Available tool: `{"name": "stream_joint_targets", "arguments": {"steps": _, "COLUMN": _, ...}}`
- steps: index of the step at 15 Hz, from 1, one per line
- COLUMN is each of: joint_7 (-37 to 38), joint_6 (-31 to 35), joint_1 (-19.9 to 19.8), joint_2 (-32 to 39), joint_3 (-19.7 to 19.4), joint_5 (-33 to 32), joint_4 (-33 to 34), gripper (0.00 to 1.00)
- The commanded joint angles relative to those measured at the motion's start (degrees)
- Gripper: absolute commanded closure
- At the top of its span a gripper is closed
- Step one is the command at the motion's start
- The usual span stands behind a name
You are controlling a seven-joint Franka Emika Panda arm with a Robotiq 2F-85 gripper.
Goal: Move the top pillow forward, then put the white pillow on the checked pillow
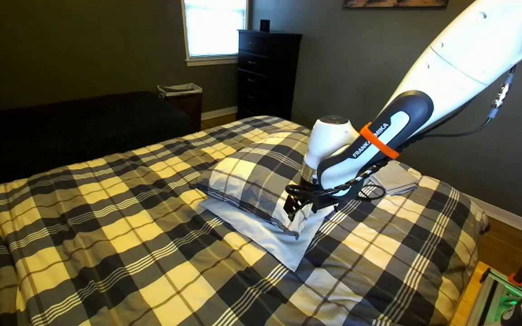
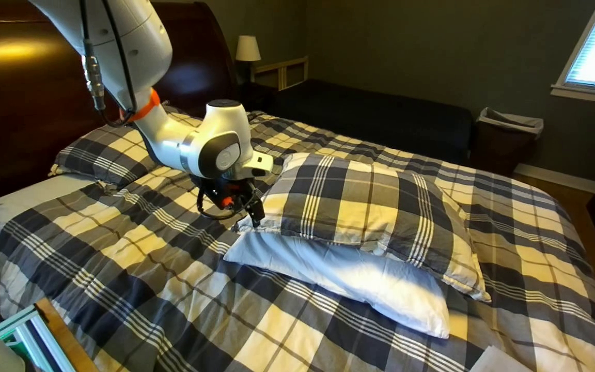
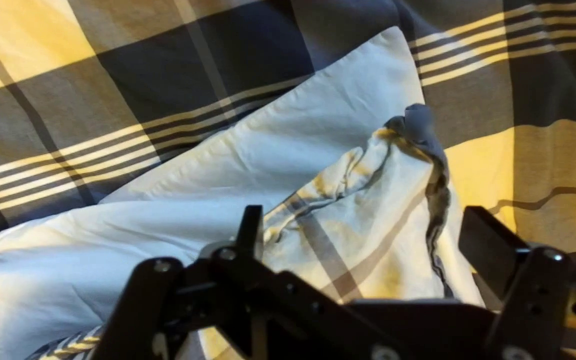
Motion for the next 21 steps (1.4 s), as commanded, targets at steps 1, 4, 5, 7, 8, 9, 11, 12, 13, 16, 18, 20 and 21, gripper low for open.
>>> {"name": "stream_joint_targets", "arguments": {"steps": 1, "joint_7": 1.9, "joint_6": 5.2, "joint_1": 3.3, "joint_2": 5.2, "joint_3": -3.4, "joint_5": -1.2, "joint_4": 1.7, "gripper": 0.00}}
{"name": "stream_joint_targets", "arguments": {"steps": 4, "joint_7": 0.4, "joint_6": 7.5, "joint_1": 4.1, "joint_2": 8.2, "joint_3": -4.0, "joint_5": 0.8, "joint_4": 3.0, "gripper": 0.35}}
{"name": "stream_joint_targets", "arguments": {"steps": 5, "joint_7": -0.3, "joint_6": 7.5, "joint_1": 4.0, "joint_2": 8.6, "joint_3": -3.8, "joint_5": 1.4, "joint_4": 3.1, "gripper": 0.42}}
{"name": "stream_joint_targets", "arguments": {"steps": 7, "joint_7": -1.6, "joint_6": 6.4, "joint_1": 4.4, "joint_2": 9.0, "joint_3": -4.2, "joint_5": 0.9, "joint_4": 3.5, "gripper": 0.58}}
{"name": "stream_joint_targets", "arguments": {"steps": 8, "joint_7": -3.4, "joint_6": 5.5, "joint_1": 2.9, "joint_2": 8.8, "joint_3": -2.5, "joint_5": 2.2, "joint_4": 3.5, "gripper": 0.65}}
{"name": "stream_joint_targets", "arguments": {"steps": 9, "joint_7": -4.6, "joint_6": 4.4, "joint_1": 2.2, "joint_2": 8.4, "joint_3": -1.8, "joint_5": 2.4, "joint_4": 3.3, "gripper": 0.74}}
{"name": "stream_joint_targets", "arguments": {"steps": 11, "joint_7": -8.0, "joint_6": 2.3, "joint_1": 0.7, "joint_2": 7.3, "joint_3": -0.3, "joint_5": 3.0, "joint_4": 2.3, "gripper": 0.87}}
{"name": "stream_joint_targets", "arguments": {"steps": 12, "joint_7": -11.1, "joint_6": 0.4, "joint_1": -1.3, "joint_2": 6.7, "joint_3": 1.7, "joint_5": 3.8, "joint_4": 2.0, "gripper": 0.95}}
{"name": "stream_joint_targets", "arguments": {"steps": 13, "joint_7": -13.5, "joint_6": -0.8, "joint_1": -3.1, "joint_2": 6.6, "joint_3": 3.5, "joint_5": 5.3, "joint_4": 2.0, "gripper": 0.99}}
{"name": "stream_joint_targets", "arguments": {"steps": 16, "joint_7": -18.6, "joint_6": -8.9, "joint_1": -5.6, "joint_2": 5.0, "joint_3": 4.3, "joint_5": 6.1, "joint_4": 1.3, "gripper": 1.00}}
{"name": "stream_joint_targets", "arguments": {"steps": 18, "joint_7": -19.5, "joint_6": -14.7, "joint_1": -5.7, "joint_2": 3.4, "joint_3": 1.8, "joint_5": 4.2, "joint_4": 0.6, "gripper": 0.99}}
{"name": "stream_joint_targets", "arguments": {"steps": 20, "joint_7": -20.8, "joint_6": -20.3, "joint_1": -5.9, "joint_2": 1.1, "joint_3": -0.3, "joint_5": 1.7, "joint_4": -0.7, "gripper": 0.99}}
{"name": "stream_joint_targets", "arguments": {"steps": 21, "joint_7": -20.8, "joint_6": -22.5, "joint_1": -5.5, "joint_2": -0.2, "joint_3": -1.4, "joint_5": -0.2, "joint_4": -1.3, "gripper": 0.99}}
